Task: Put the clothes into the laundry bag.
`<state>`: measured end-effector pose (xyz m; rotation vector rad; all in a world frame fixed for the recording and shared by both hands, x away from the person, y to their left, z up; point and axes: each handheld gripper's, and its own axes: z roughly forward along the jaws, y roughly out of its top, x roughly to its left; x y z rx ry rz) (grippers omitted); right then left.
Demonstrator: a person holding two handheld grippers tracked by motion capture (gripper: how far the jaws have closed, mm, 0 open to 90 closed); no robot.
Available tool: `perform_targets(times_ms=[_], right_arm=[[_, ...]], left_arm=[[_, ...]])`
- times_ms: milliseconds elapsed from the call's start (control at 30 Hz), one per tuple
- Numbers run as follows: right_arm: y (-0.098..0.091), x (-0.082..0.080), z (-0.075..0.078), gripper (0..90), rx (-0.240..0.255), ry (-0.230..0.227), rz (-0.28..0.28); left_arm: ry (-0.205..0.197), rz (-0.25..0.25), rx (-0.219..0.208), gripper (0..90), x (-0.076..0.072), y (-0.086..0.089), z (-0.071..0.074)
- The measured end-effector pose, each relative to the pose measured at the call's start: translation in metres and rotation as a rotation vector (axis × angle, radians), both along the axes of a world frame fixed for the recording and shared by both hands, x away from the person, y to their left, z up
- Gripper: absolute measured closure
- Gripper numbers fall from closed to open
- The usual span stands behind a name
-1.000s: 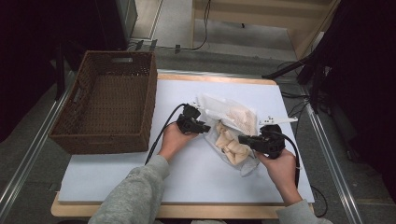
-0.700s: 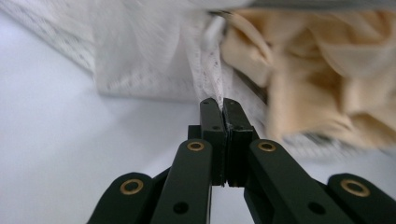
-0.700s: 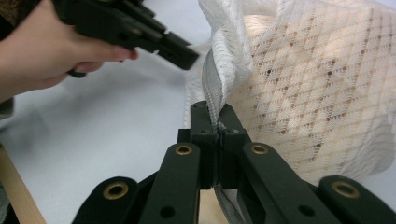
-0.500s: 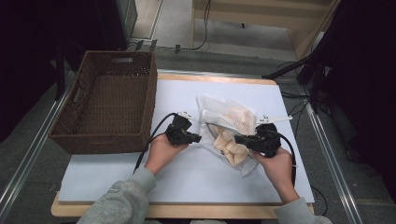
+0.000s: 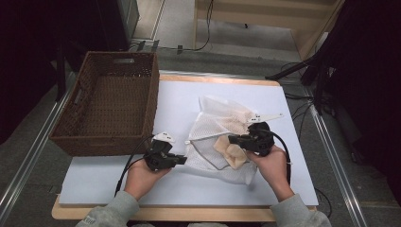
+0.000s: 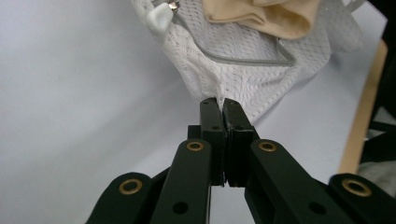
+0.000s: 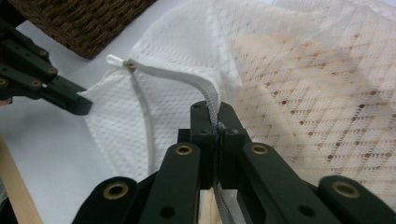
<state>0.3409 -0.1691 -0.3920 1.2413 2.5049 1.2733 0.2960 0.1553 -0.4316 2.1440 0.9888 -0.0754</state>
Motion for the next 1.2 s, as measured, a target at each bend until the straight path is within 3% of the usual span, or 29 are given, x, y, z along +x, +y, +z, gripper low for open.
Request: perform_targets(times_ms=[167,300,433,533,667,733,833,1200], right_arm=[[-0.001,-0.009,0.003,88.6,0.002,-0.006,0.019],[-0.002,-0.019,0.001,88.5,-0.015,-0.005,0.032],[-0.004,-0.028,0.004,88.5,-0.012,-0.024,0.029],[-0.003,-0.026,-0.002,88.5,-0.018,-0.010,0.032],[0.001,-0.022,-0.013,88.5,-0.037,0.015,0.032],[0.002,-0.023,-0.015,88.5,-0.039,0.014,0.034],[0.001,-0.024,-0.016,88.3,-0.036,0.011,0.033],[-0.002,-0.031,-0.022,87.9,-0.042,0.027,0.021]], left_arm=[[0.013,0.022,-0.018,89.0,-0.019,0.006,-0.003],[0.054,0.022,-0.047,88.8,-0.030,0.007,-0.007],[0.032,0.008,-0.040,88.7,-0.038,0.004,-0.005],[0.040,0.005,-0.010,88.3,-0.035,0.003,-0.010],[0.041,0.013,-0.006,85.4,-0.031,0.005,-0.011],[0.018,0.010,0.003,80.3,-0.031,0.006,-0.008],[0.021,0.001,0.009,66.7,-0.028,0.008,-0.005],[-0.050,-0.003,-0.036,49.8,-0.020,0.015,0.015]])
